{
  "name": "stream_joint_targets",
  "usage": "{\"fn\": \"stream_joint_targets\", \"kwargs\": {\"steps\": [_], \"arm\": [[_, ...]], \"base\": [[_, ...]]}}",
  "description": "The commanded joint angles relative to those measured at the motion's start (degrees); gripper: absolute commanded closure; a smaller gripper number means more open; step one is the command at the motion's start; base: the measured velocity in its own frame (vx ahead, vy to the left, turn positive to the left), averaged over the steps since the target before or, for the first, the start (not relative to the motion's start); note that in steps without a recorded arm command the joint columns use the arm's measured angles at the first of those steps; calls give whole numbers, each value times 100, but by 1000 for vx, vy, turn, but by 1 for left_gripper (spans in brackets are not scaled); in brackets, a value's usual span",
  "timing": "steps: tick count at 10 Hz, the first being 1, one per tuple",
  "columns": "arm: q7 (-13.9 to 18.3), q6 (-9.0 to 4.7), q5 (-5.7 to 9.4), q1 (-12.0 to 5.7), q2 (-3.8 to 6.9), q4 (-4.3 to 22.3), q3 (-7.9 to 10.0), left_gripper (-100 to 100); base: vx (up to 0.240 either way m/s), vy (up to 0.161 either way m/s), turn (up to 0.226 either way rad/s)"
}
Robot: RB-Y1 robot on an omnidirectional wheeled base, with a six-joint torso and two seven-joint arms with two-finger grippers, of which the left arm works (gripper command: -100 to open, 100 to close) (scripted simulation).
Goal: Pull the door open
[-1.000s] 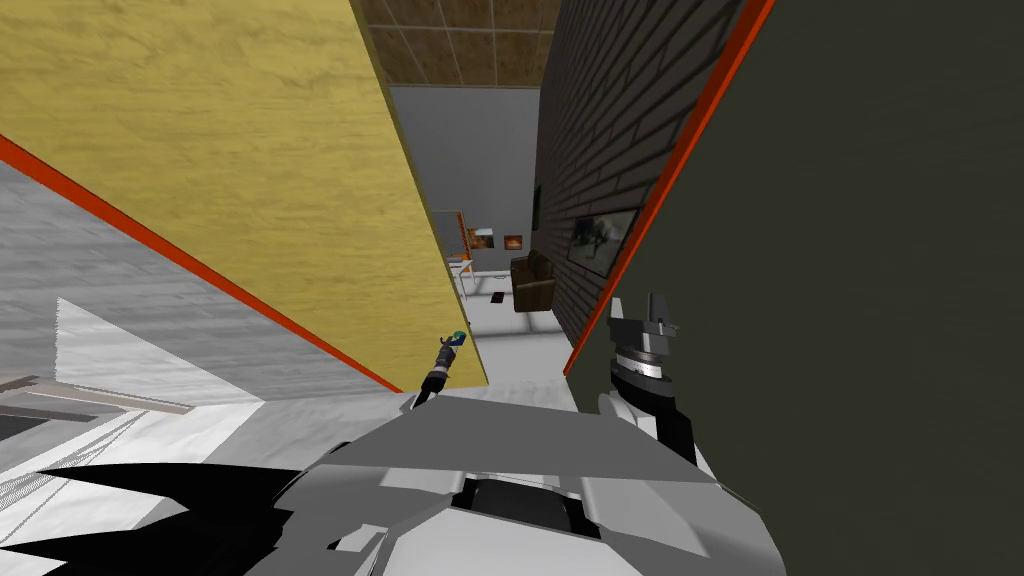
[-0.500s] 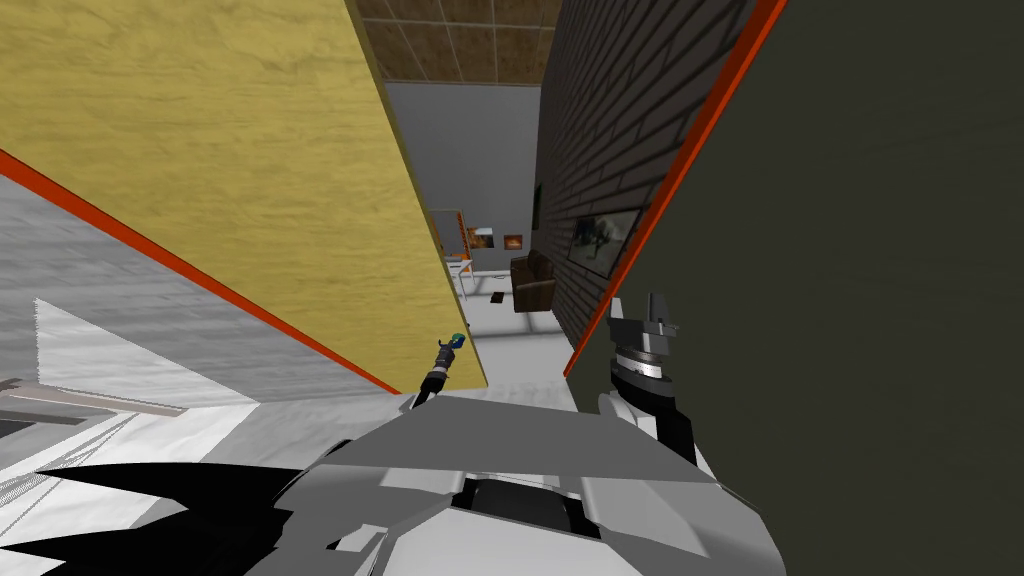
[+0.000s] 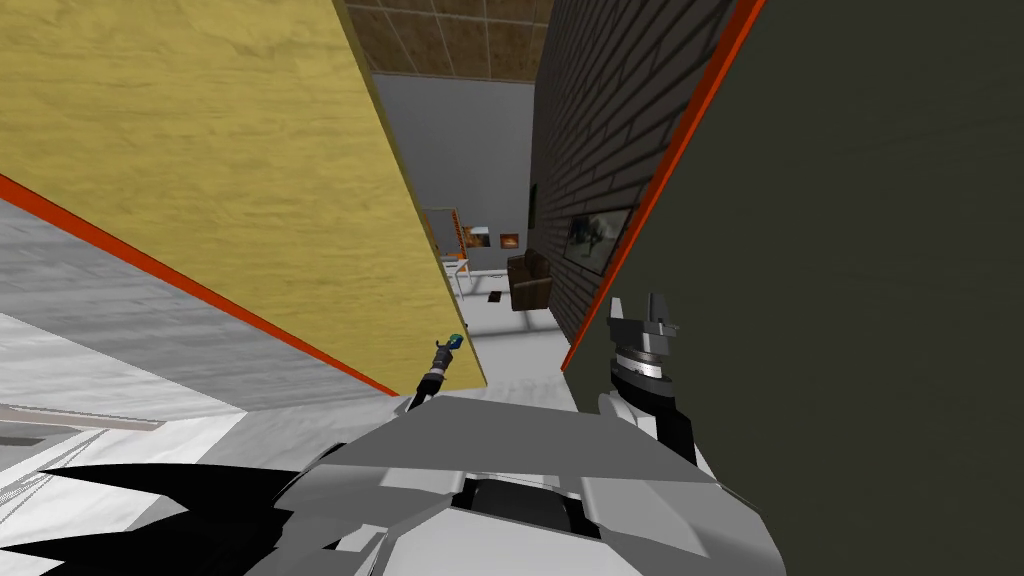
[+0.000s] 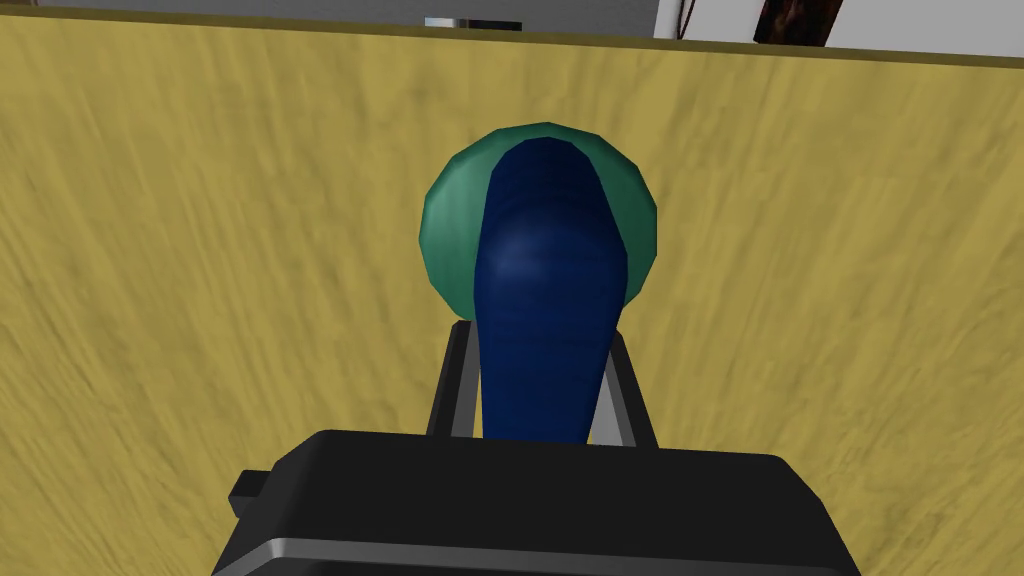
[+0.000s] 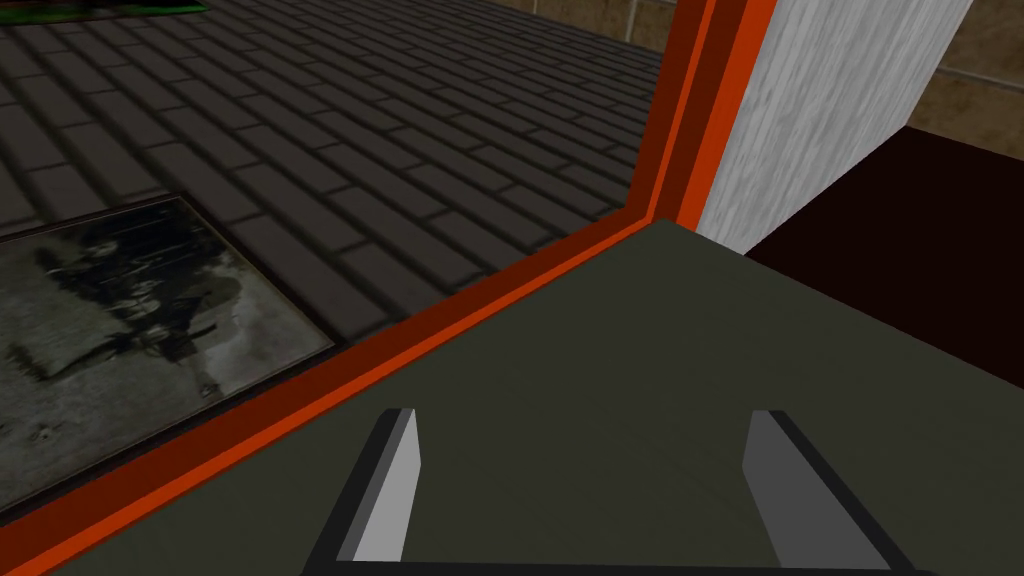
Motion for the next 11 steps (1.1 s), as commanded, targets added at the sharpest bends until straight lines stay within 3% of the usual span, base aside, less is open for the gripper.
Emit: {"fn": "stream_joint_targets", "kwargs": {"steps": [1,7,9,10,11], "arm": [[87,-100,-32,51,32,65,-68,100],[526,-542,-130,363,366,116,-296,100],[606,-624,-148,421,428,125,-338,100],[556,-528,-145,429,383,64,-330,100],[637,-694,-176,549,441,75,-384,100]], "base": [[-153,32,-96],[-180,30,-131],[-133,48,-77],[-67,19,-30],[-128,49,-164]]}}
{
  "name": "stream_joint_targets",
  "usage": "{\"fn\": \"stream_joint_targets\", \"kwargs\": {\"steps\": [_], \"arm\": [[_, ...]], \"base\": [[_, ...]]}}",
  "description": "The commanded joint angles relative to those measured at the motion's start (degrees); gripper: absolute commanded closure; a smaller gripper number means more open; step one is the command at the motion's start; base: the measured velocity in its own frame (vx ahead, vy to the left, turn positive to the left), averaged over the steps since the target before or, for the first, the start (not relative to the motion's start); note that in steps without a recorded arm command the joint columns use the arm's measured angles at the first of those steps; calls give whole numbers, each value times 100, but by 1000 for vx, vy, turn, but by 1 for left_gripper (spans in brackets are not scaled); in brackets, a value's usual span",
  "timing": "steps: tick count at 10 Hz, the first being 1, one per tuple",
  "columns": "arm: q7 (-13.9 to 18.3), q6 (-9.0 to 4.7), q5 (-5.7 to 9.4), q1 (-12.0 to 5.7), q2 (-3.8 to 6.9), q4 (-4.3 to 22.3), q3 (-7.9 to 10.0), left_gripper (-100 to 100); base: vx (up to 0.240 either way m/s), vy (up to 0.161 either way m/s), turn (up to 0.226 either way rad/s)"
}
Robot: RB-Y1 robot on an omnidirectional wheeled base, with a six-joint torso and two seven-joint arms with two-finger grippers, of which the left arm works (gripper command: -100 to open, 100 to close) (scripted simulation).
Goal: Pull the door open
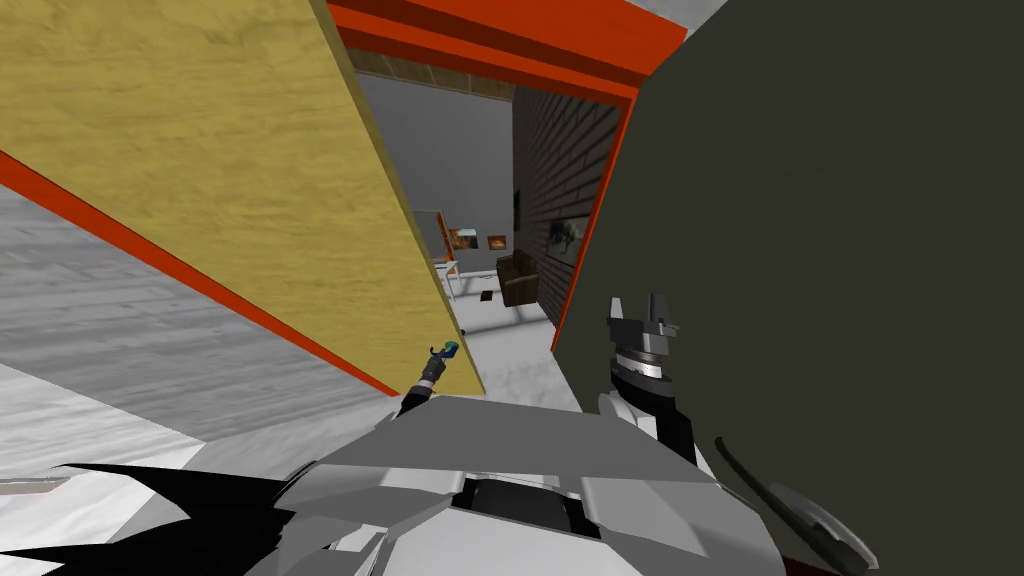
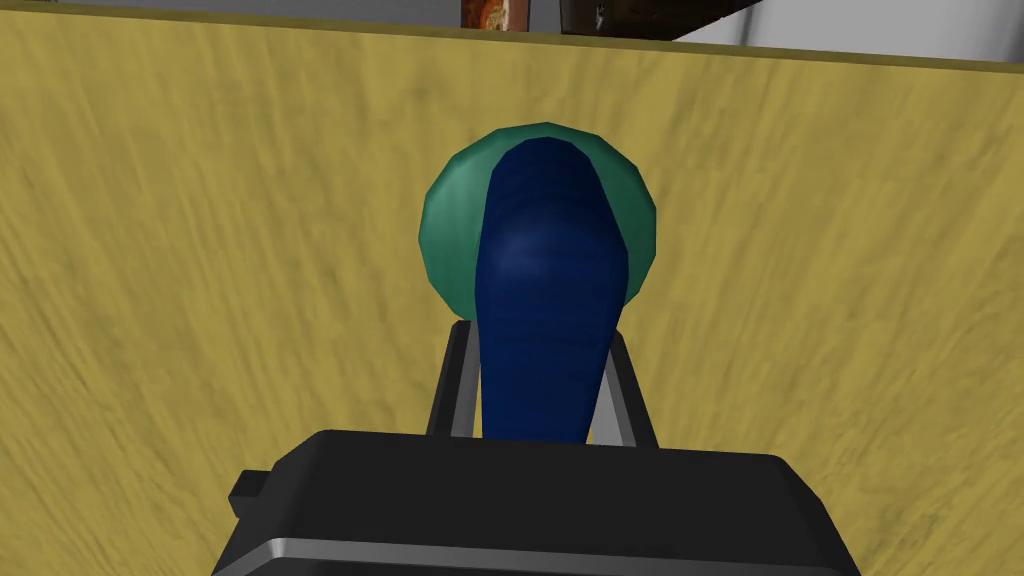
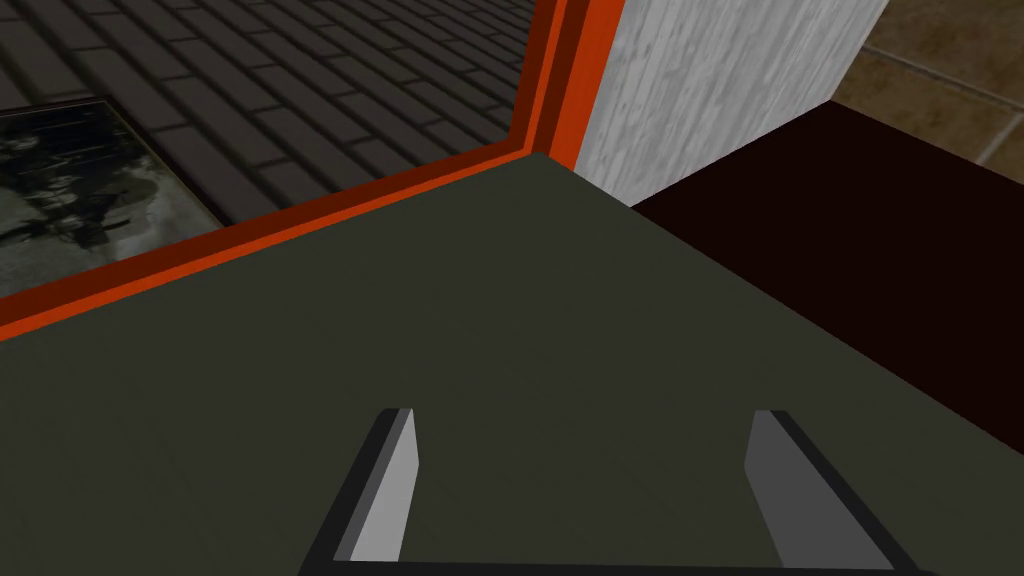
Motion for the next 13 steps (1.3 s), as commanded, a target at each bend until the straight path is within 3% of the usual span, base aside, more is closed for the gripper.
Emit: {"fn": "stream_joint_targets", "kwargs": {"steps": [1,5,8,9,10,13], "arm": [[55,-145,-22,93,41,9,-36,100],[226,-537,-83,365,200,23,-139,100],[310,-728,-113,497,277,30,-189,100],[290,-687,-119,429,234,95,-201,100],[332,-849,-135,485,267,168,-234,100],[381,-1043,-148,563,324,242,-266,100]], "base": [[-190,69,-143],[-180,57,-135],[-134,35,-87],[-65,17,-28],[-112,16,-163],[-215,68,-171]]}}
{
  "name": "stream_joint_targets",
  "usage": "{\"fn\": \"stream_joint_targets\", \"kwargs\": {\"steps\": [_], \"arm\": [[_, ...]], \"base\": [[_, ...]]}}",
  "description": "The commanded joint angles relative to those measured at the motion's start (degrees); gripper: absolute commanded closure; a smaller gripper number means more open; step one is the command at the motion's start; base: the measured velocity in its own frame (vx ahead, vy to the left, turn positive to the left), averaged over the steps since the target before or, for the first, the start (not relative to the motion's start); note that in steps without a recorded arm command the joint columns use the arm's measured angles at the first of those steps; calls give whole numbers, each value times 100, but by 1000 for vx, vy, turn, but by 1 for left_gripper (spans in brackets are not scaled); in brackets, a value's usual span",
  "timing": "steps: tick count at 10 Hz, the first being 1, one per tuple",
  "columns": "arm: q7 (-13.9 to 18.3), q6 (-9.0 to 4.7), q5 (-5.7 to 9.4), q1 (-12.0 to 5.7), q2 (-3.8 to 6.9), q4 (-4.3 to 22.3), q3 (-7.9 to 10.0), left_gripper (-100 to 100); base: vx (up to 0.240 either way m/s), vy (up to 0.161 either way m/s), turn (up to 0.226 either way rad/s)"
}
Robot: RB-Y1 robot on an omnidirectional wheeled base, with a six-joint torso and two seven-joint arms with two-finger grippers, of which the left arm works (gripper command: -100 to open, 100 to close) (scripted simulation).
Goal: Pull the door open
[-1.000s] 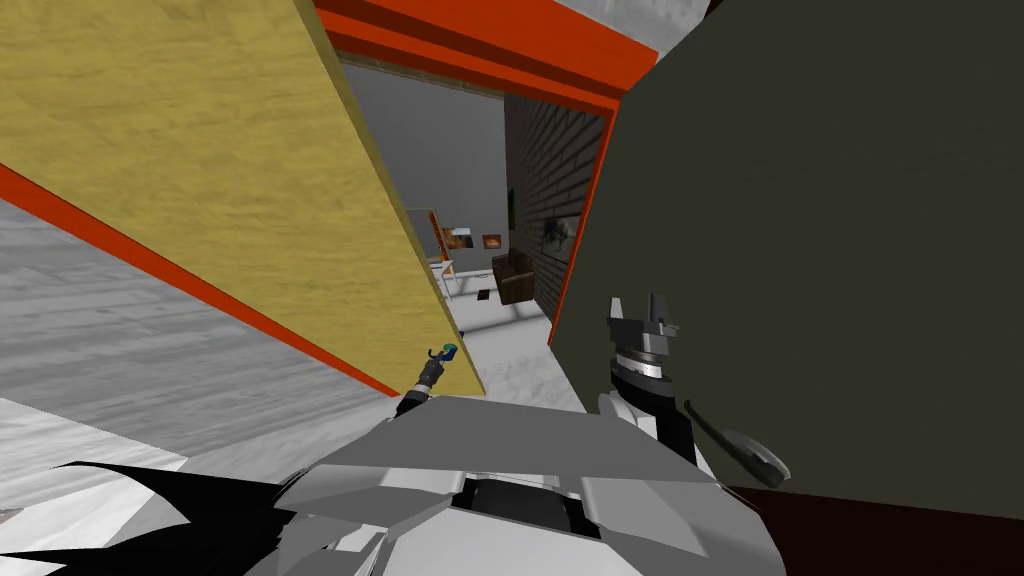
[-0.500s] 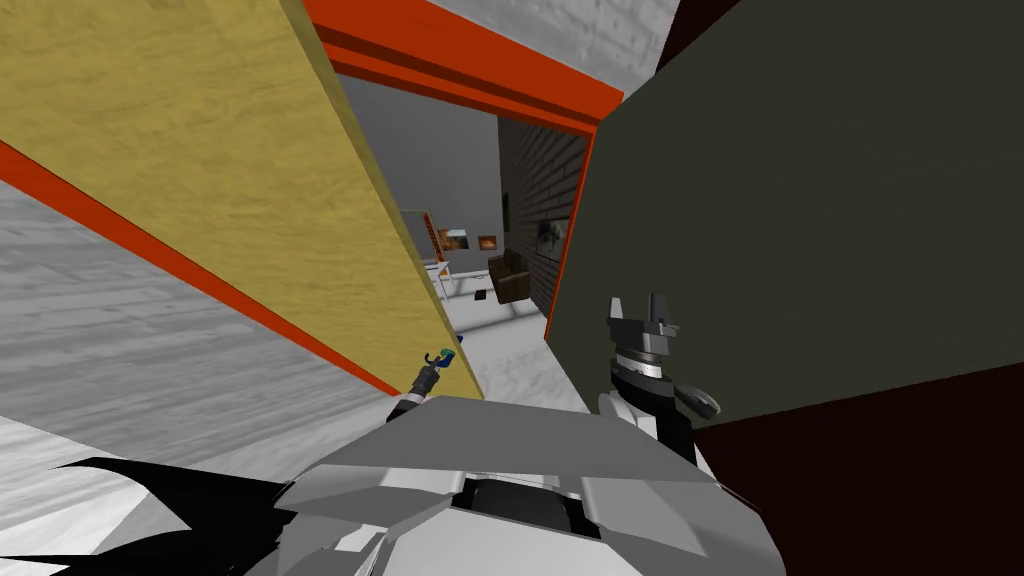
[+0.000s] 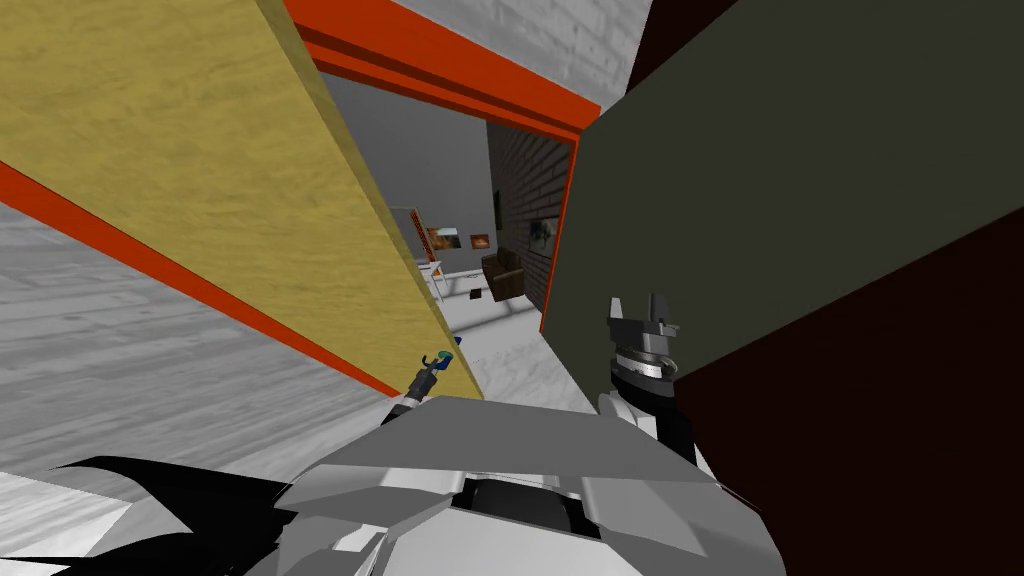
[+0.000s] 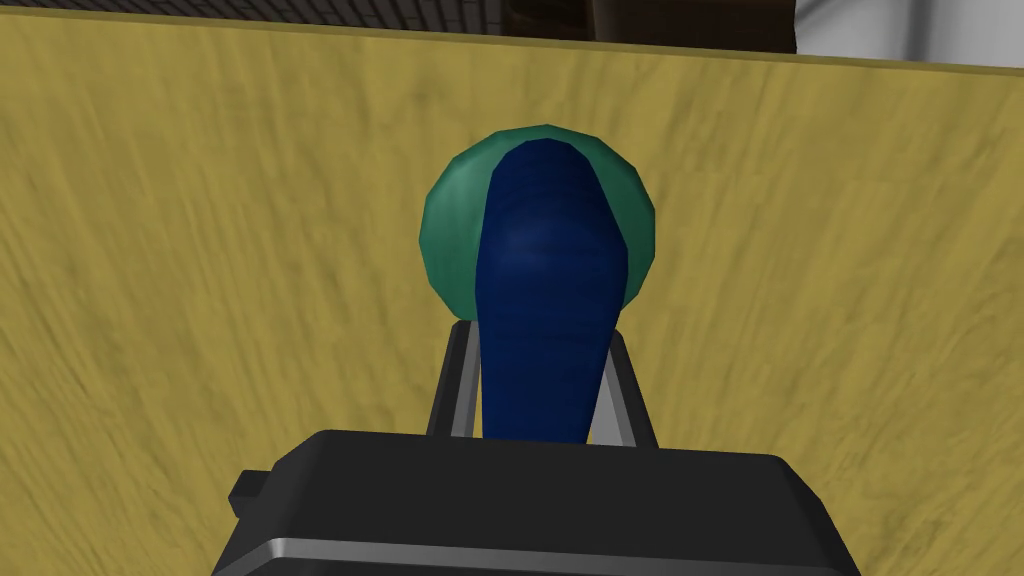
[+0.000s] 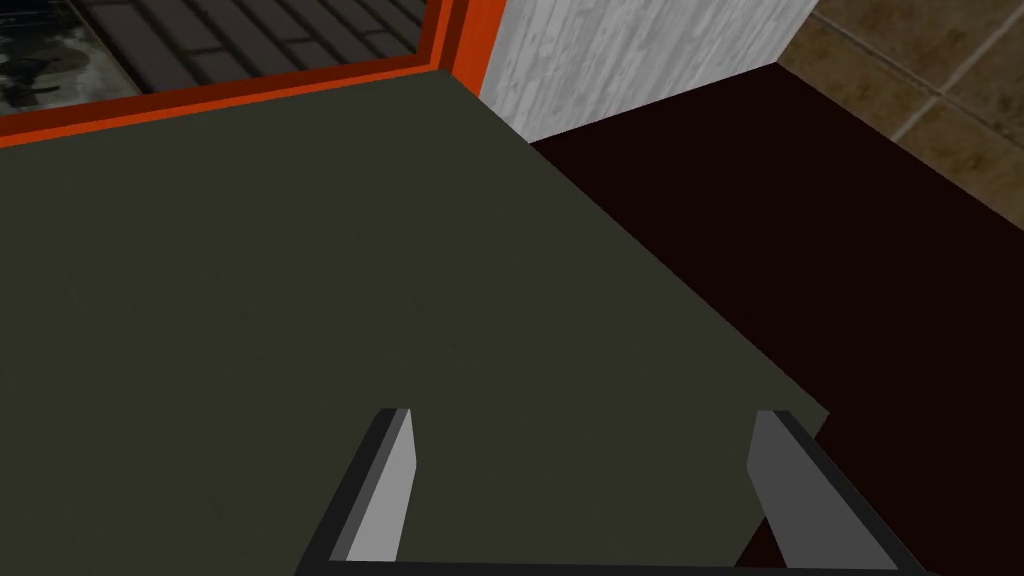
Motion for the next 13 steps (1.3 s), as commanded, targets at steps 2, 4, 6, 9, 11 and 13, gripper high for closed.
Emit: {"fn": "stream_joint_targets", "kwargs": {"steps": [2,4,6,9,11,13], "arm": [[67,-265,-24,134,71,107,-54,100],[113,-448,-36,207,124,177,-84,100],[61,-238,-52,103,27,100,-121,100],[-27,7,-37,-139,-62,105,-124,100],[-67,121,-30,-251,-103,107,-126,100],[-125,282,-21,-409,-161,110,-129,100]], "base": [[-244,92,-226],[-285,107,-195],[-165,31,-77],[-257,73,-145],[-184,48,-114],[-209,62,-134]]}}
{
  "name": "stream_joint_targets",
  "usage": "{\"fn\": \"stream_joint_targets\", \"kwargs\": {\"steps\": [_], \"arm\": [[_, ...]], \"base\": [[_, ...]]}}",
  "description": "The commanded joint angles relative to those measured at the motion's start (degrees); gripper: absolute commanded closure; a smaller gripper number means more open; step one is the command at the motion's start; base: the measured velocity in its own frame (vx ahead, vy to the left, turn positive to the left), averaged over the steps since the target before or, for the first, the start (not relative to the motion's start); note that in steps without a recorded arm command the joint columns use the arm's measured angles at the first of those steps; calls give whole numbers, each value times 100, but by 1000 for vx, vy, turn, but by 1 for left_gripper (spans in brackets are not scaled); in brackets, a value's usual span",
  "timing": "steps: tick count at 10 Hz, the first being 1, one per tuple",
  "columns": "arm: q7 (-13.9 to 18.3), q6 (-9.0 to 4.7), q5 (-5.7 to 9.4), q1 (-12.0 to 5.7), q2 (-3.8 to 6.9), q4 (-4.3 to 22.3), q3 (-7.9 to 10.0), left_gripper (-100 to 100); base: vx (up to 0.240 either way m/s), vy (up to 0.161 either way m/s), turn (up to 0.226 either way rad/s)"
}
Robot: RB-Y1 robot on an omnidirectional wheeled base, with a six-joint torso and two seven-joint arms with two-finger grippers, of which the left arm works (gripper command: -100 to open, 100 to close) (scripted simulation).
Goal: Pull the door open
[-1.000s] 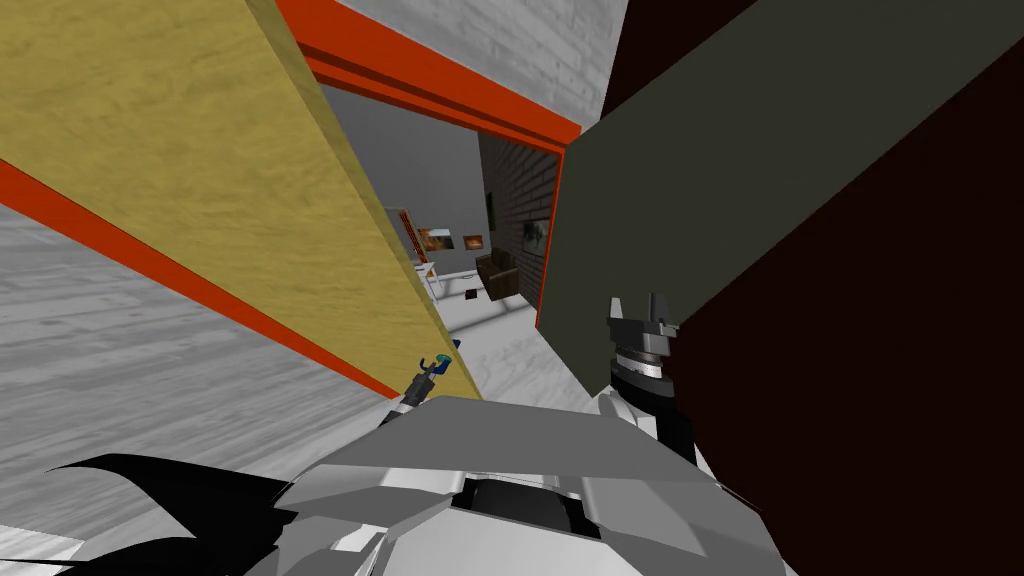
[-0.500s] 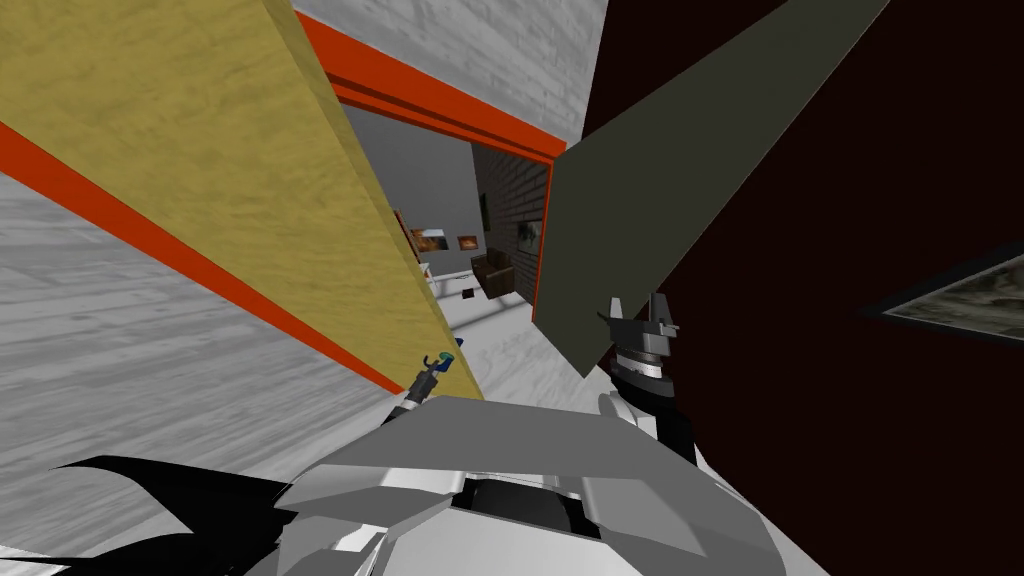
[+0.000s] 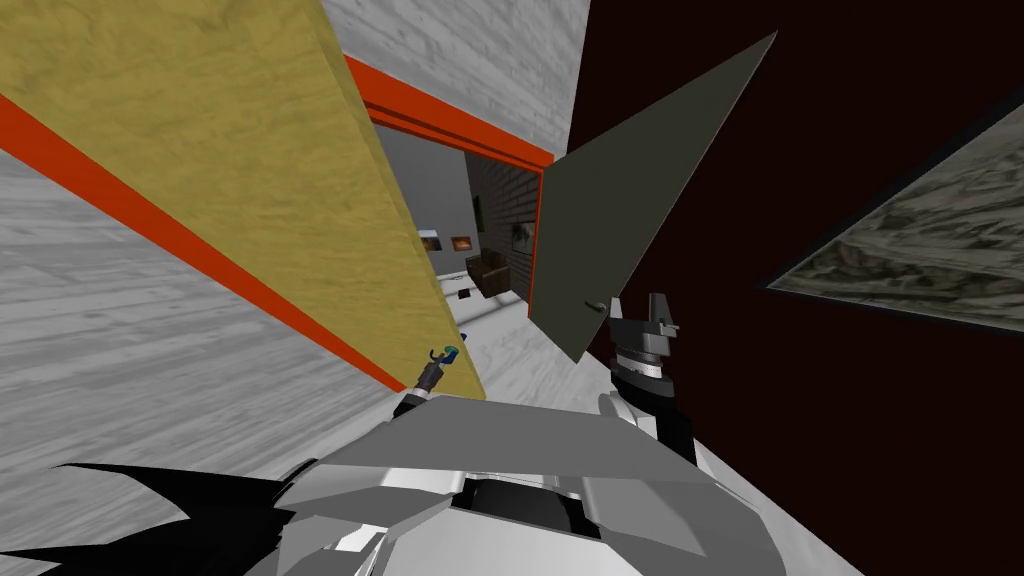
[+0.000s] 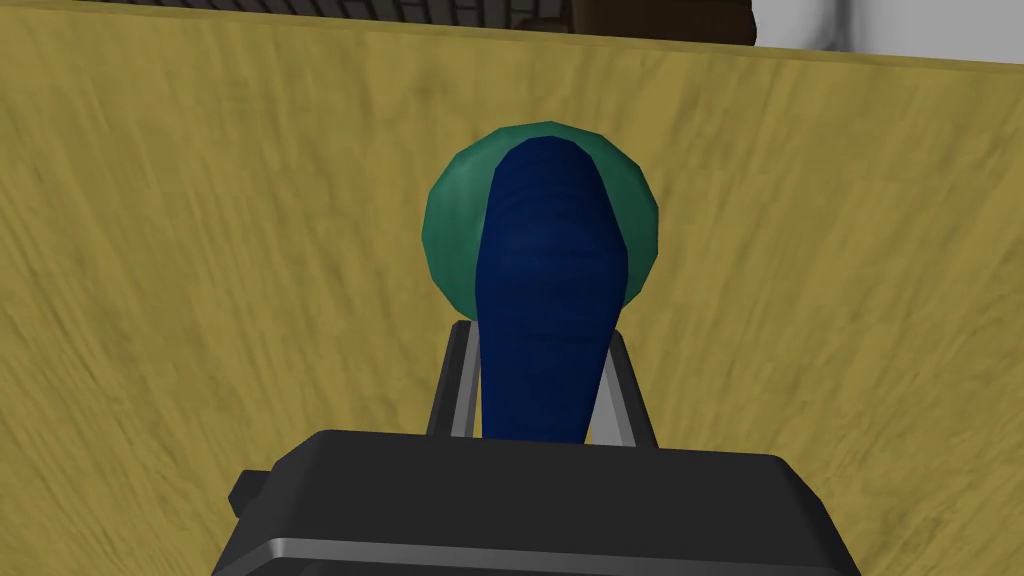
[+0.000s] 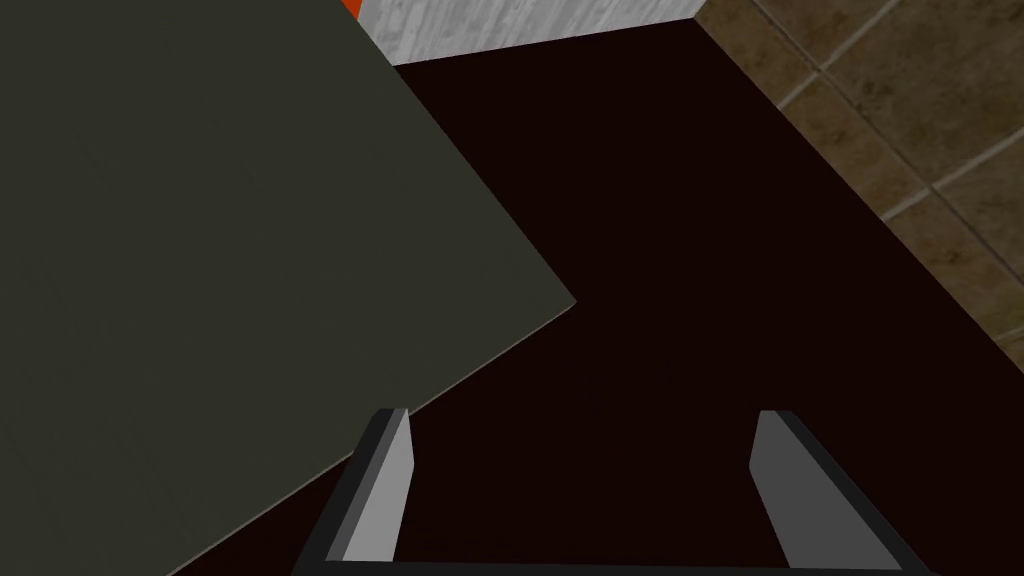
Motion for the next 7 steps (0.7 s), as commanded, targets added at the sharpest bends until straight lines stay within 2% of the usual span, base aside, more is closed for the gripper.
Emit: {"fn": "stream_joint_targets", "kwargs": {"steps": [1,3,4,6,7], "arm": [[-34,155,-10,76,-39,-214,-22,100],[-107,359,1,-125,-113,-211,-26,100],[-107,359,1,-125,-113,-211,-26,100],[-178,552,11,-315,-182,-208,-31,100],[-178,552,11,-315,-182,-208,-31,100]], "base": [[-107,33,-28],[-170,53,-118],[-140,38,-75],[-190,84,-127],[-150,65,-69]]}}
